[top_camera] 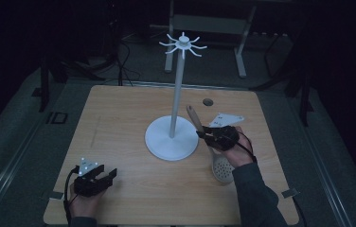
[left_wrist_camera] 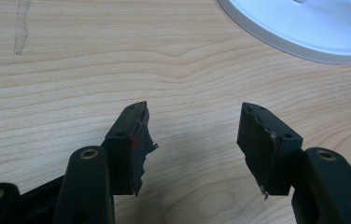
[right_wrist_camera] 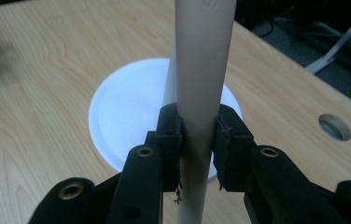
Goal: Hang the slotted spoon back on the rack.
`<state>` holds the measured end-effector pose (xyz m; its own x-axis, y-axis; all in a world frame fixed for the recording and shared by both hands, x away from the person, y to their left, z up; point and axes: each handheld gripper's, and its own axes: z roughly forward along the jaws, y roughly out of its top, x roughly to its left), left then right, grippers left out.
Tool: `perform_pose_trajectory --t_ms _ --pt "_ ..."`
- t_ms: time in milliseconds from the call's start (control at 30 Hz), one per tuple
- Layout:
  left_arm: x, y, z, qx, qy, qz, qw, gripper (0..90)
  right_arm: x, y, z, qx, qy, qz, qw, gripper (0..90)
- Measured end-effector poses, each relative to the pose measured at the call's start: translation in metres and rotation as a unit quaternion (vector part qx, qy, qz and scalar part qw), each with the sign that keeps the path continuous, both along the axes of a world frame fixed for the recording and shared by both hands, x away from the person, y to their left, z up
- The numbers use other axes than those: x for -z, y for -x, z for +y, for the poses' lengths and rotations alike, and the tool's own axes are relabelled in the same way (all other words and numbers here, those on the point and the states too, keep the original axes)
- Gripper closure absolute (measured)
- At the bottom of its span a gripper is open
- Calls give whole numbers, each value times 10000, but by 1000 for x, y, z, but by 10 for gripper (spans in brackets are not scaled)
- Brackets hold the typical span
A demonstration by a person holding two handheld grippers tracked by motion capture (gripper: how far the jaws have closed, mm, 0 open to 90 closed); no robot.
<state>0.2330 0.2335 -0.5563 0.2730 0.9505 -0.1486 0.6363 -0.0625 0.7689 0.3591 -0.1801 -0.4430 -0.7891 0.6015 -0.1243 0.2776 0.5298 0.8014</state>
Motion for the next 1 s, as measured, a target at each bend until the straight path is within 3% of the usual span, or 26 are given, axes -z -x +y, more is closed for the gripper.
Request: perform_pose_trajectory --t_ms 367,1000 --pt "0 1 1 -17 15 -15 10000 437 -18 6 1 -15 -417 -282 9987 737" --pt "0 1 1 -19 22 -18 10000 437 -30 9 -1 123 -911 -538 9943 737"
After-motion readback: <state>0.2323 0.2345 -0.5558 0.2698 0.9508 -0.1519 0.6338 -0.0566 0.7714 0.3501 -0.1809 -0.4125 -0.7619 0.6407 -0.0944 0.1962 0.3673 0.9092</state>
